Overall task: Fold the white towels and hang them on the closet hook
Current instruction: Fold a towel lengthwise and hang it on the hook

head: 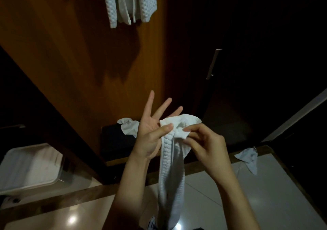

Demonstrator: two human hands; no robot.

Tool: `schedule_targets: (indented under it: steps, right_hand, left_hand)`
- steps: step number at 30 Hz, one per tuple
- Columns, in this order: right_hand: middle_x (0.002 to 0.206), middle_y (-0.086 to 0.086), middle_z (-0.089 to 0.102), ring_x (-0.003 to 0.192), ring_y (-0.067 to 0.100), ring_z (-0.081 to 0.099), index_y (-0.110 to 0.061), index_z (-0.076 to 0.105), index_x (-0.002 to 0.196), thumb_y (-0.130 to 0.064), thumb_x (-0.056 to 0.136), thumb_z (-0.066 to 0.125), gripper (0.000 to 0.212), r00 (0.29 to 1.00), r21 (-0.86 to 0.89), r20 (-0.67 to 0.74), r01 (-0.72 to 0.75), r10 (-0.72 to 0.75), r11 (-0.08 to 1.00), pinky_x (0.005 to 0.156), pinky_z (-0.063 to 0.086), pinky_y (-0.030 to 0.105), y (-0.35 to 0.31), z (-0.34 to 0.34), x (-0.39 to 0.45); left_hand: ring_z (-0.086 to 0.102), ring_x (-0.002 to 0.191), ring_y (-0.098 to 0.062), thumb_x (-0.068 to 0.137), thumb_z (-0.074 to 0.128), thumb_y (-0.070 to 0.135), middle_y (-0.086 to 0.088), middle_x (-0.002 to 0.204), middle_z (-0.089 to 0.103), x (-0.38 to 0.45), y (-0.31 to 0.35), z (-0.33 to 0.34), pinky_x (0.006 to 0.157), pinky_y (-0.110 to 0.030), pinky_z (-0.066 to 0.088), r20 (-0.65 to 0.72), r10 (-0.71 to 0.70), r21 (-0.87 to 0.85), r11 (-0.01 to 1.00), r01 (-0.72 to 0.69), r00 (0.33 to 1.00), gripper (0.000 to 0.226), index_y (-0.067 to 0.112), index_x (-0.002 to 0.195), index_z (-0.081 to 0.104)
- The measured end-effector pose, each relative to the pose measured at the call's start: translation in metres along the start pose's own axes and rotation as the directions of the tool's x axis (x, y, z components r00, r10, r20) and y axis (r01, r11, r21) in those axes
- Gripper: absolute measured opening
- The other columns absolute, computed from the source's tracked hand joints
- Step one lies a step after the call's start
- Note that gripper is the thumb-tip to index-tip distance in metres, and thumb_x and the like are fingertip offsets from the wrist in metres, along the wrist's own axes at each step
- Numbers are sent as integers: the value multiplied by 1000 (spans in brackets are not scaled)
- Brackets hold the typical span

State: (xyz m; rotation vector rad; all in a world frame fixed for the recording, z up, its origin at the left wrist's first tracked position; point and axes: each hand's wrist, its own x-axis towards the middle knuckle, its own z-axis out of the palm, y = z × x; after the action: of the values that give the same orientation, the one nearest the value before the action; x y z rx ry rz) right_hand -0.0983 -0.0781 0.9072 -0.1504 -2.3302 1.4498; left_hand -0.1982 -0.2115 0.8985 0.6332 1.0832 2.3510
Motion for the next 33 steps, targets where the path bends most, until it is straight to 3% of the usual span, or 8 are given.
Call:
schedule_targets:
  steps: [2,5,10,15,18,22,28,33]
  right_hand:
    - [84,-11,67,81,1,63,-21,68,87,-16,83,67,7,981,-264,-41,170,-187,949,69,55,27,-4,-4,2]
    - [91,-1,58,88,11,50,-20,68,81,-25,77,64,8,931,-564,79,336,-356,754,67,45,24,-12,-5,4]
    - [84,-10,57,79,2,55,-14,64,85,-8,85,65,6,972,-323,20,229,-235,918,70,46,14,-21,-6,7]
    - [78,-18,50,76,-2,53,-14,59,84,-6,89,59,10,991,-303,-18,125,-136,945,66,40,7,-22,-5,6]
    - [73,-14,52,72,-2,51,-17,56,82,-11,92,56,11,998,-291,-8,54,-59,955,63,38,6,-23,-6,8]
    - [62,-10,51,59,0,50,-20,55,77,-15,88,61,13,999,-205,33,44,-38,978,51,37,9,-26,-10,11]
    - [55,-10,48,59,1,52,-22,54,69,-16,83,67,20,996,-298,78,53,-31,953,52,37,11,-20,-14,12]
    - [66,-15,50,65,-4,53,-24,59,80,-14,85,67,13,984,-298,172,99,-49,949,56,38,6,-17,-20,9]
  left_hand:
    - [51,126,-25,82,49,-18,-2,142,44,1,2,5,86,-42,54,0,5,82,997,-5,1000,90,40,144,19]
    - [51,126,-26,82,53,-13,-2,141,45,2,3,10,89,-42,53,16,9,154,988,-11,1000,89,42,143,18]
    - [52,125,-29,87,50,-3,-5,137,52,3,1,25,90,-37,52,139,-53,192,981,25,989,77,41,143,19]
    - [51,126,-24,100,33,17,-6,135,54,4,-3,25,98,-32,47,163,-112,235,969,72,980,51,44,140,16]
    - [45,131,-22,95,44,35,-4,133,56,2,-3,25,106,-31,39,180,-156,247,963,109,971,54,45,139,15]
    - [38,136,-21,89,59,8,-7,142,47,2,-6,18,109,-27,35,276,-168,358,932,61,946,87,37,147,0]
    - [38,136,-24,93,44,-4,-2,151,32,0,-10,15,109,-40,36,279,-205,359,928,96,938,83,43,146,-1]
    - [35,138,-25,90,48,-5,-4,152,31,-3,-6,16,104,-43,41,305,-213,343,934,102,928,88,44,146,1]
